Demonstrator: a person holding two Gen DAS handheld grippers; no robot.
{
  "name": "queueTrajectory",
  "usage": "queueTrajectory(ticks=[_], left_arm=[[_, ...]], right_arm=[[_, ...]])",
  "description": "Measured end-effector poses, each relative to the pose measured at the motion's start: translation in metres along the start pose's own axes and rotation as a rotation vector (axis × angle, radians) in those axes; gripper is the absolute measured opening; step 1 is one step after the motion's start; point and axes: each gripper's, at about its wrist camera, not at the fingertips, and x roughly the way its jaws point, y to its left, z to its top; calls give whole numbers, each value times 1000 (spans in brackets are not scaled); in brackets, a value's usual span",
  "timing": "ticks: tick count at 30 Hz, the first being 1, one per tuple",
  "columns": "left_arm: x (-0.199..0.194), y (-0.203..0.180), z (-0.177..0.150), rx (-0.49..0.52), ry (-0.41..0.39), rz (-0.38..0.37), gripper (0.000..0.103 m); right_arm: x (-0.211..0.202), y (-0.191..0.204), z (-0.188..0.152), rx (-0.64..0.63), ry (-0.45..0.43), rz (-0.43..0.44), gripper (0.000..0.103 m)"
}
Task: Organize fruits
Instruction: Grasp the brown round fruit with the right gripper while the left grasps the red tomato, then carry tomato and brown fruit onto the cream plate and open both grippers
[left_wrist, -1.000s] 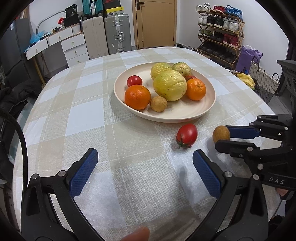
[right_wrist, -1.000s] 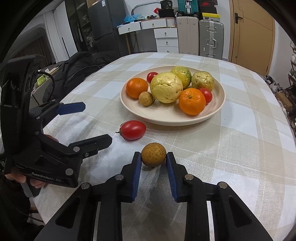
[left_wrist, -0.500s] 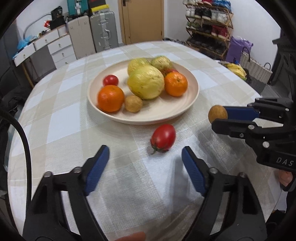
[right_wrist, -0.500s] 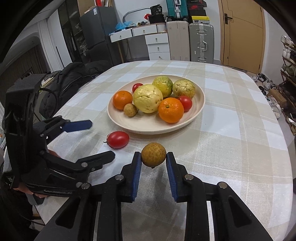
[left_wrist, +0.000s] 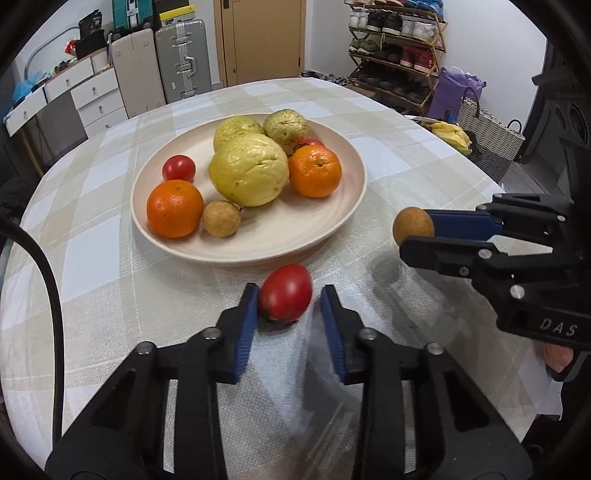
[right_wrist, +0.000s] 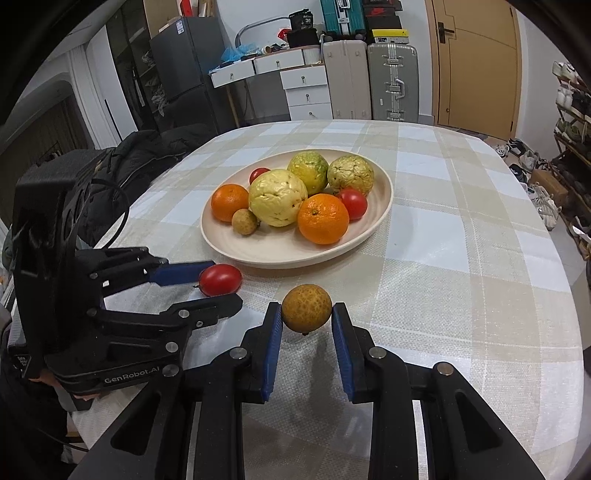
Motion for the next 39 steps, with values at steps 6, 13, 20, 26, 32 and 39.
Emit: queueTrajectory(ticks=[6,13,20,26,32,39], left_arm=[[0,1,1,-3,2,-14,24],[-13,5,-6,-13,-23,-31,24],[-30,16,-6,-39,-77,-38,24],[-39,20,-4,-41,-113,-27,24],[-46,20,0,-37,-150,-15,24],[-46,21,10,-52,-176,1,24]], right_arm=[[0,1,1,-6,-5,-4,28],[-3,1,1,-9,-23,6,28],[-3,1,0,-9,-42,1,28],[-5,1,1,-9,-66,13,28],[-6,1,3,0,-96,21,28],[-5,1,9,4,-113,37,28]])
